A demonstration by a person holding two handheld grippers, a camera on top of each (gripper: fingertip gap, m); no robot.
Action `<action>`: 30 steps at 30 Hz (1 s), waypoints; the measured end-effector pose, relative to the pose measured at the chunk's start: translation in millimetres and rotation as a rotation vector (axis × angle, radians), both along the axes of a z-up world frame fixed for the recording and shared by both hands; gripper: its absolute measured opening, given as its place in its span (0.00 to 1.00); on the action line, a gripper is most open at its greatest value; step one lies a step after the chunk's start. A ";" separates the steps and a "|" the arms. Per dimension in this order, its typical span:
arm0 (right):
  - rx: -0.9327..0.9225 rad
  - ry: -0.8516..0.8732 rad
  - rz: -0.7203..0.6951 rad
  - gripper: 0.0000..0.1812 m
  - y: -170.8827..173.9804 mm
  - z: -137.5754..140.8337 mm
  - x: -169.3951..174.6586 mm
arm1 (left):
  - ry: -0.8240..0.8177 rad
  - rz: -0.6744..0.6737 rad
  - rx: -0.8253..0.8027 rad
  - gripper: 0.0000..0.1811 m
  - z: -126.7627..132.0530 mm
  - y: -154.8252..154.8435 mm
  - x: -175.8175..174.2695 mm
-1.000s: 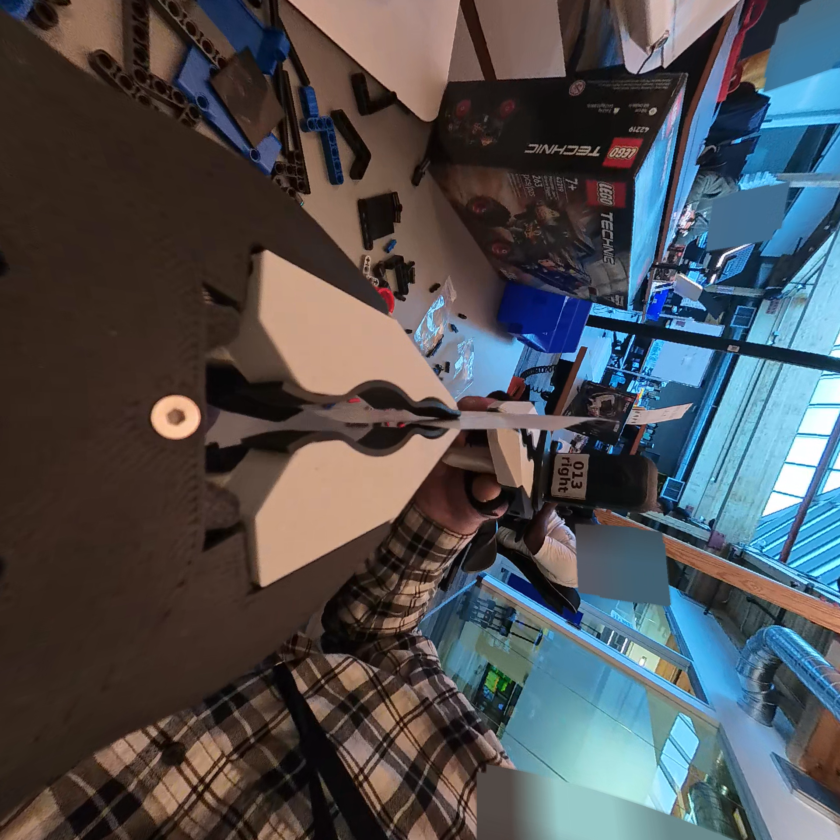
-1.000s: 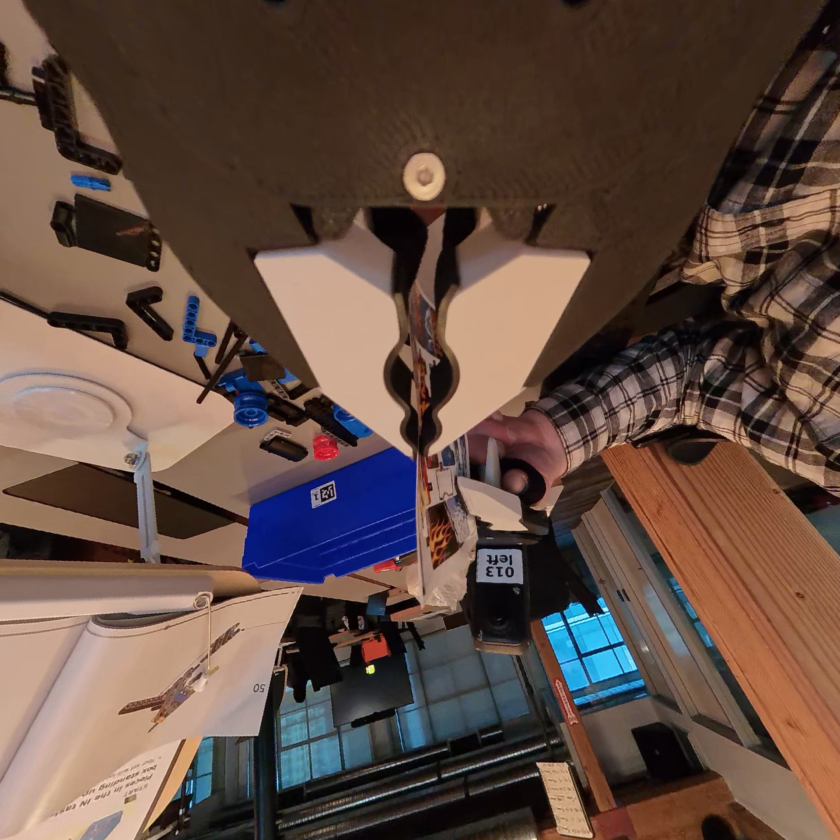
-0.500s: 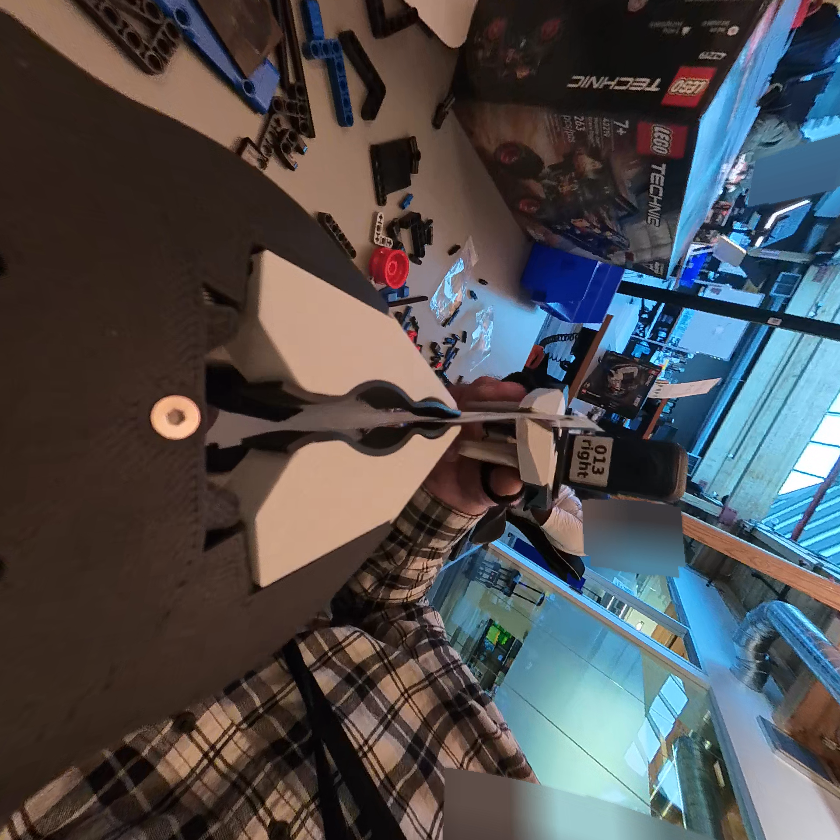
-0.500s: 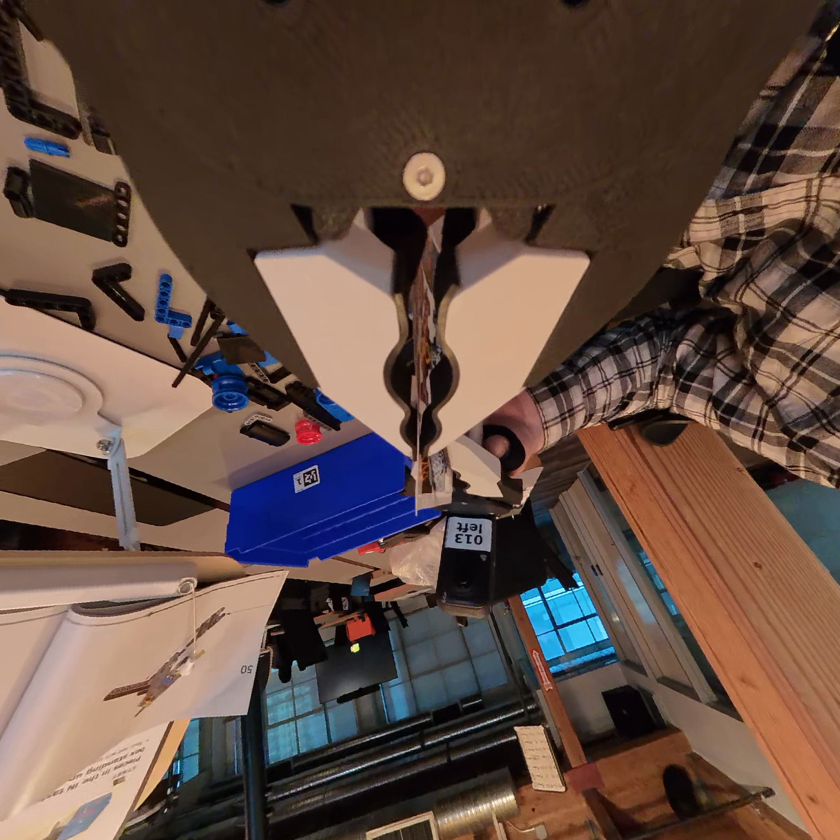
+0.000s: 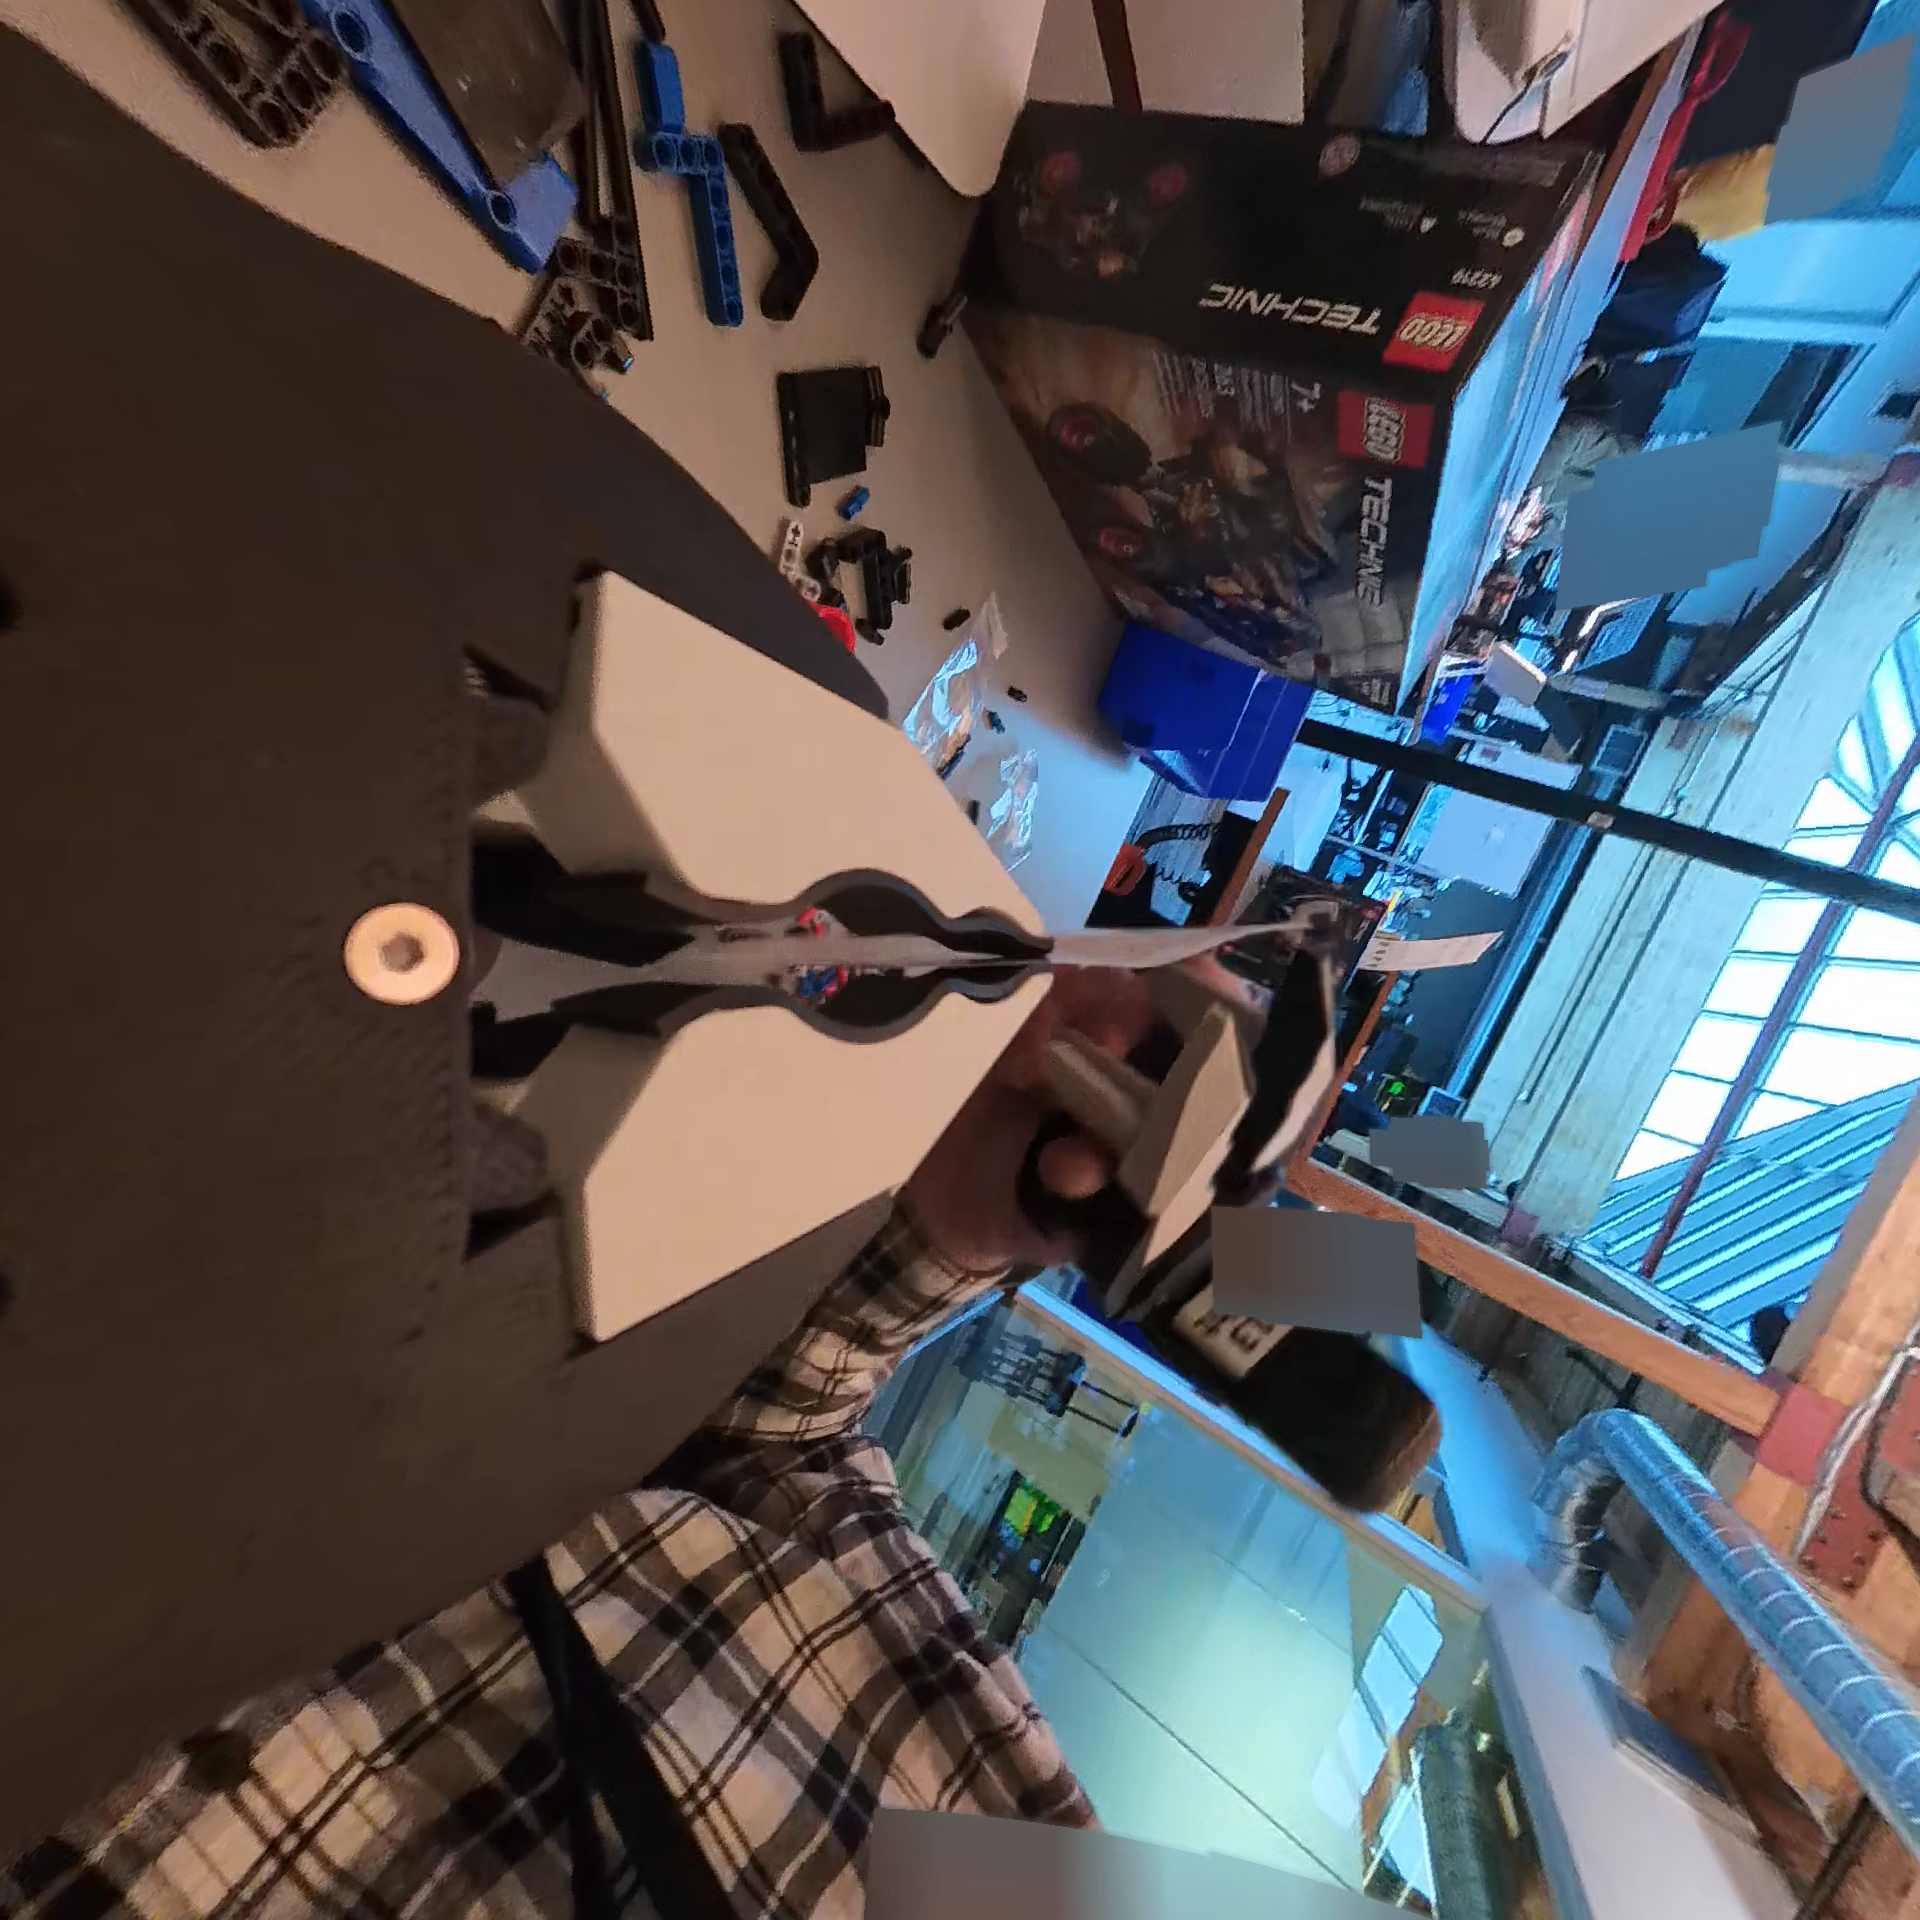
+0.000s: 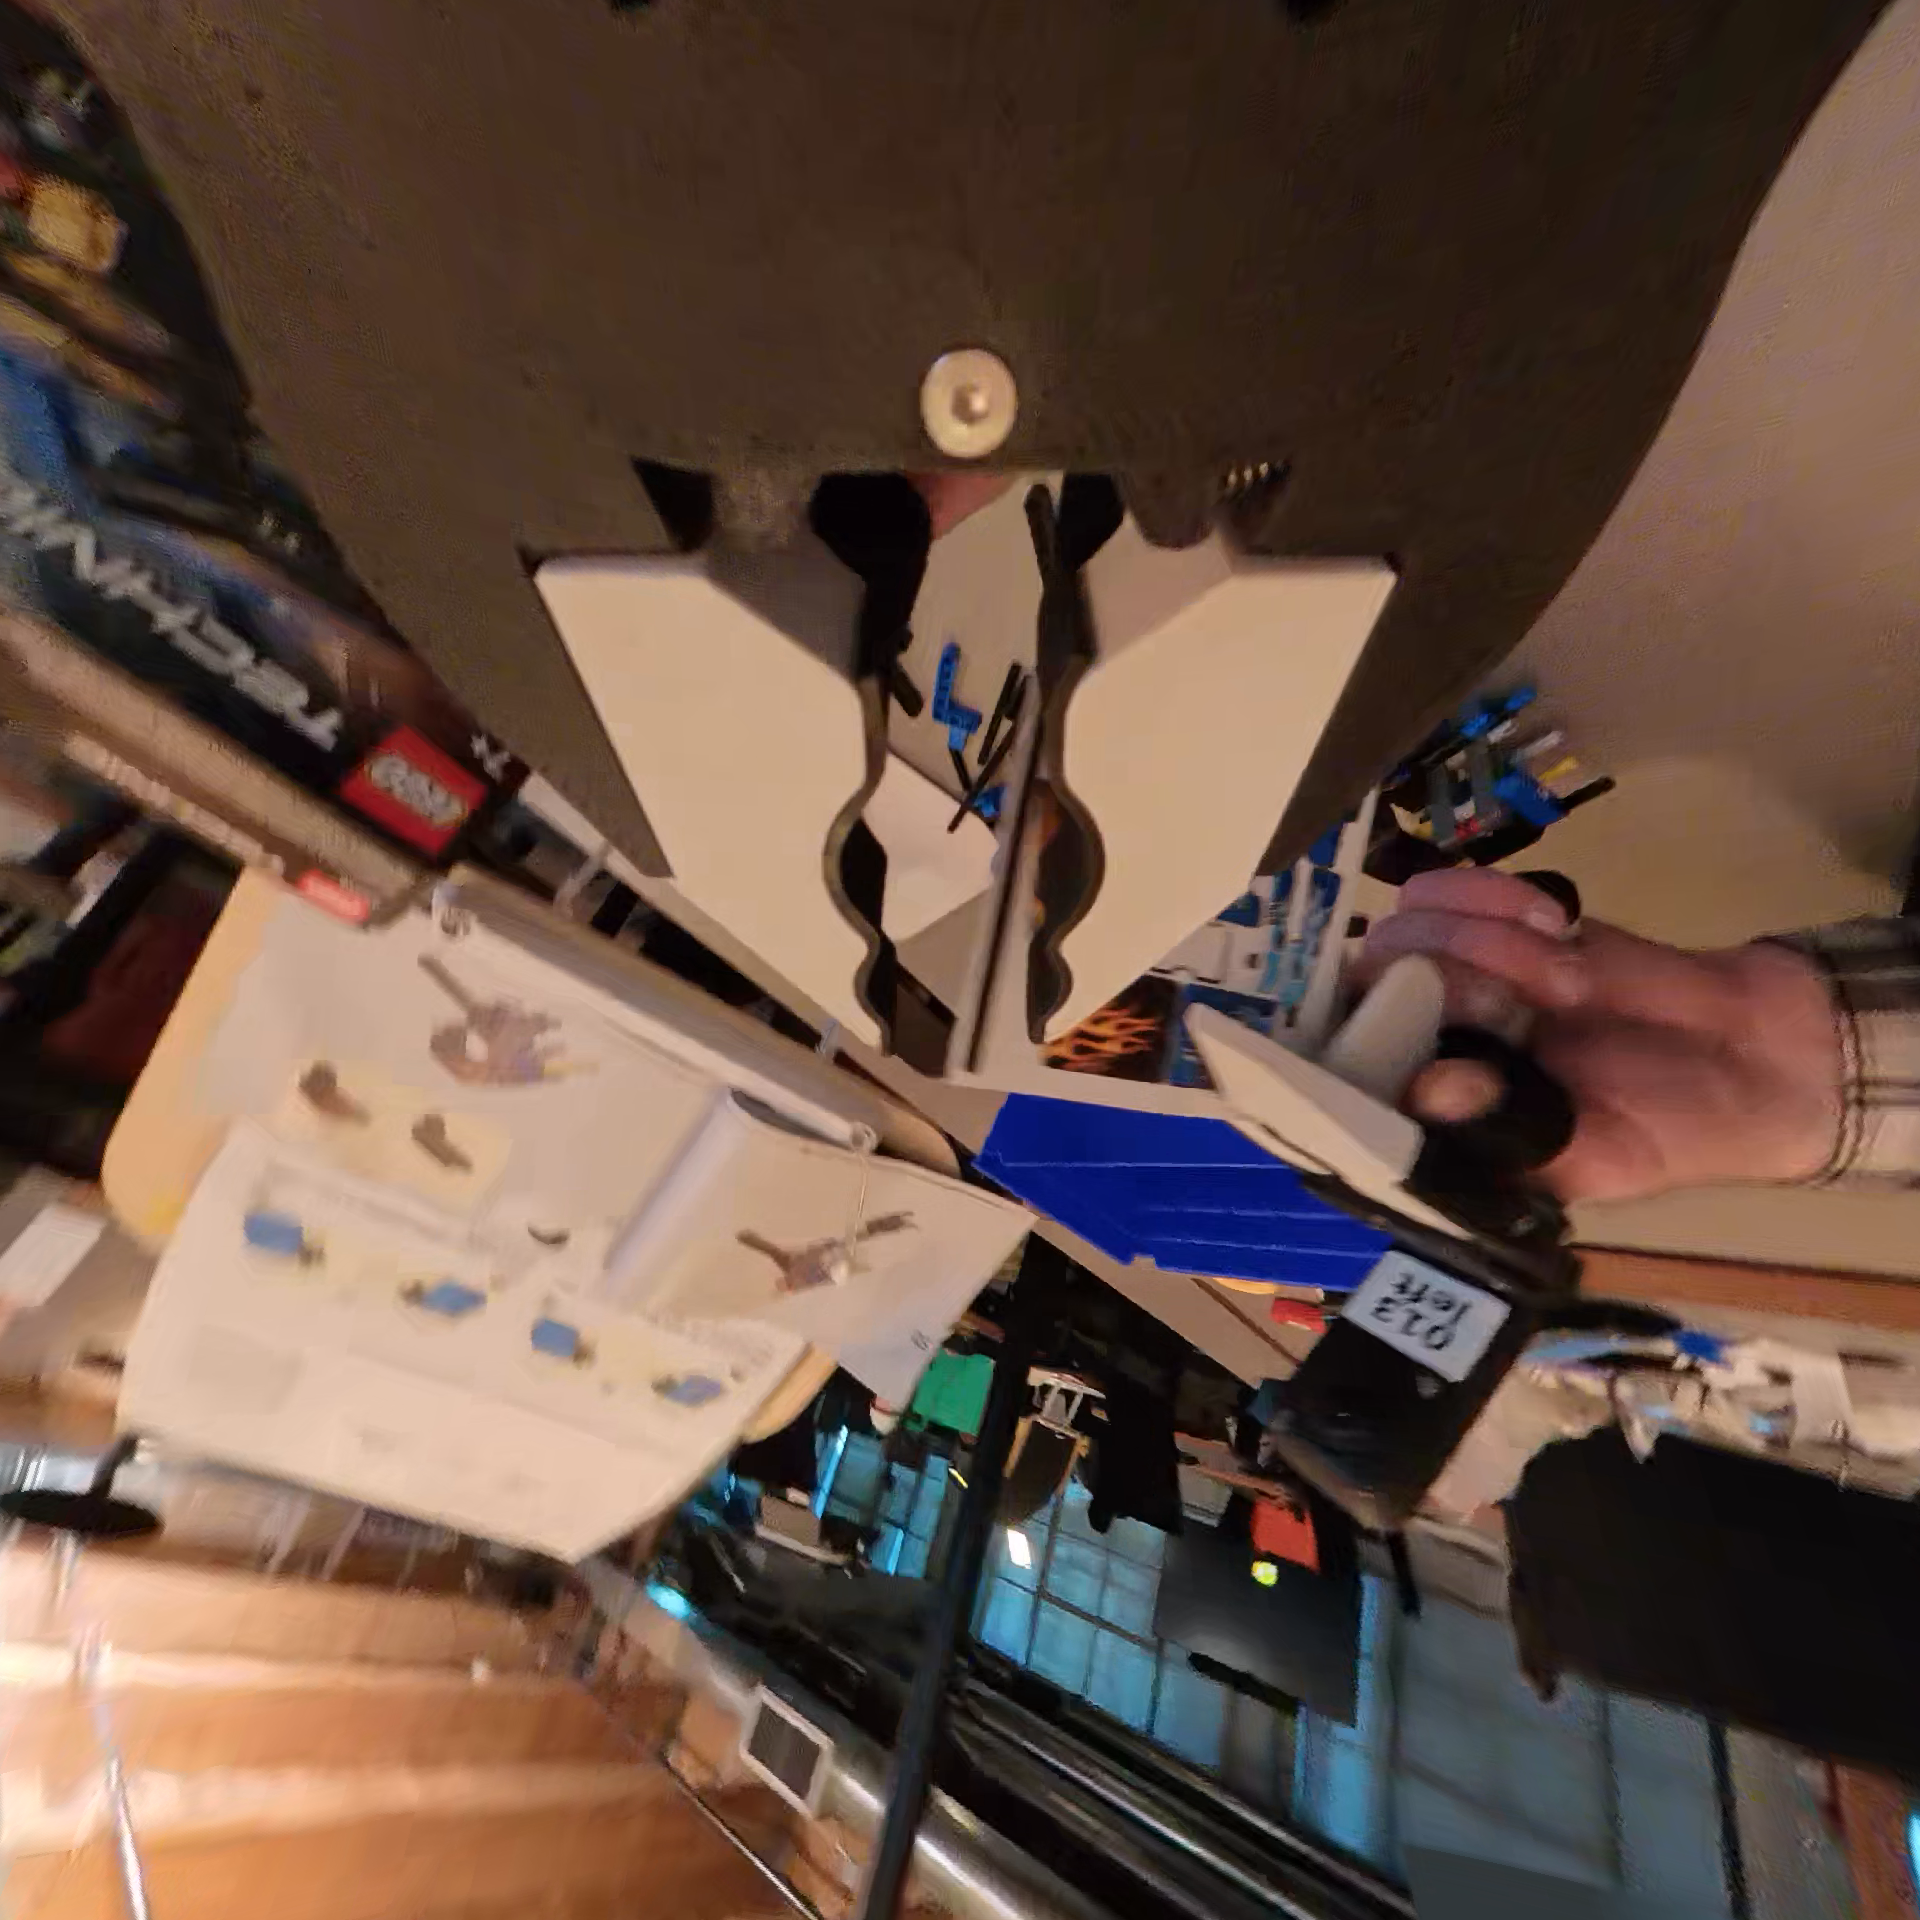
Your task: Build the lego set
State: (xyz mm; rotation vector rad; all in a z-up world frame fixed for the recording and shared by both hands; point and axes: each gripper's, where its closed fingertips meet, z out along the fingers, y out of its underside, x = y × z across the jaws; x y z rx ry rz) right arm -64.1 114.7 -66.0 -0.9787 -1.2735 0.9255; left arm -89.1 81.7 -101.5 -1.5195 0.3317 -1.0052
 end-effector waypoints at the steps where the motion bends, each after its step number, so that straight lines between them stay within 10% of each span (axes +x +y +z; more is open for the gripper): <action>1: 0.017 -0.022 0.036 0.10 -11.6 -2.4 -3.3 | 0.001 0.012 0.006 0.00 1.4 0.8 -0.3; 30: -0.389 -0.004 0.465 0.04 -54.7 -6.4 -6.0 | -0.014 -0.111 0.158 0.00 23.8 -22.4 27.1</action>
